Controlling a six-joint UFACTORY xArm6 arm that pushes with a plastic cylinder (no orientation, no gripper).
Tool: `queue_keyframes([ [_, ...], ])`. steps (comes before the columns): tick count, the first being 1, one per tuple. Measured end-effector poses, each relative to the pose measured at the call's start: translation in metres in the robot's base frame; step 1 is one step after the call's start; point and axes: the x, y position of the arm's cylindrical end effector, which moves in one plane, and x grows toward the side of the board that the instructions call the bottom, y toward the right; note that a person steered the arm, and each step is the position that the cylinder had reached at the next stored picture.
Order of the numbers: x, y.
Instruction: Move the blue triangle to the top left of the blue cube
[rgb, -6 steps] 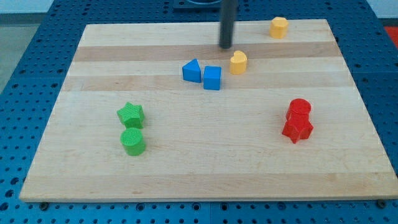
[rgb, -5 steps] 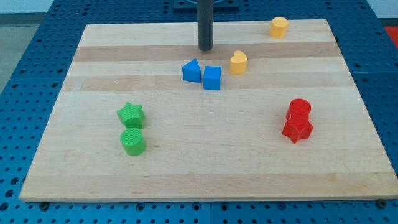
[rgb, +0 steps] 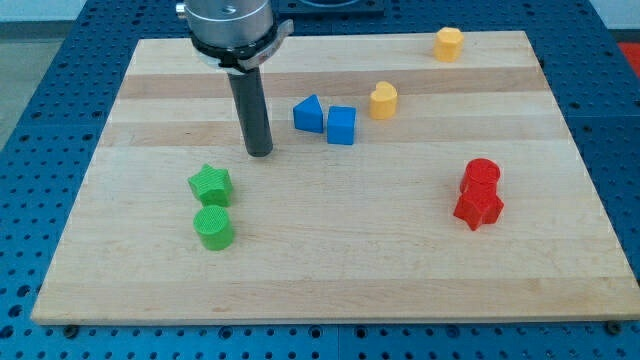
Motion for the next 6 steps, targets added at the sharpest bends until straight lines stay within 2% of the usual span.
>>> queue_keyframes([
  [3,-0.037,0.073],
  [4,-0.045,0.076],
  [5,-0.070,0.067],
  [6,-0.072,0.067],
])
